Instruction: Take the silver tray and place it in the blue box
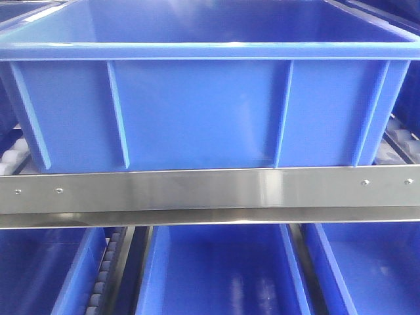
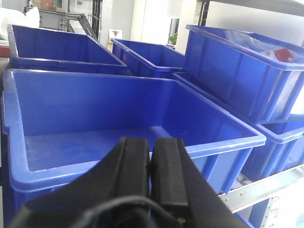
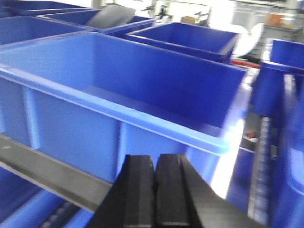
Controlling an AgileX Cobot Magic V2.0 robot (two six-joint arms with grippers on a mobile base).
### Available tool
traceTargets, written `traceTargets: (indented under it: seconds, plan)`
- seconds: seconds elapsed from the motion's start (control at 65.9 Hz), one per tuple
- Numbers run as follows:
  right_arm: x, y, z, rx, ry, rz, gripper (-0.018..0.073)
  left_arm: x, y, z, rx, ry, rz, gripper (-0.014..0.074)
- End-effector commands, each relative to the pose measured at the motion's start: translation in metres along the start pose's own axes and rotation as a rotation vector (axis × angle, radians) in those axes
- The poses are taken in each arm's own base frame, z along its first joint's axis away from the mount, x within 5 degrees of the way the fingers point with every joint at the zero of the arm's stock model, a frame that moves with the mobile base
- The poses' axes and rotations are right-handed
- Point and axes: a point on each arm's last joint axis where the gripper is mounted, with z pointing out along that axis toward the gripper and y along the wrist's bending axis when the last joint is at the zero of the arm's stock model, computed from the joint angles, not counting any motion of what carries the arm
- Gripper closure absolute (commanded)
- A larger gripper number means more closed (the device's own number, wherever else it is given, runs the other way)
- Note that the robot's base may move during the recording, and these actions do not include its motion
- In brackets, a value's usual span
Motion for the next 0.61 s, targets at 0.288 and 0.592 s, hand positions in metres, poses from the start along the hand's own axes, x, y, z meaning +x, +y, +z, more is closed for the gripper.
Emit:
traceTargets:
  seconds: [0.288, 0.592]
  plan:
    - [0.015, -0.01, -0.015, 0.249, -0.126, -0.01, 0.0508, -0.015, -0.004, 0.001, 0.04, -0.086, -0.004, 0.0596]
    - [0.026, -0.009, -0.017, 0.262, -0.109, -0.01, 0.0508, -0.015, -0.004, 0.001, 0.042, -0.09, -0.004, 0.0596]
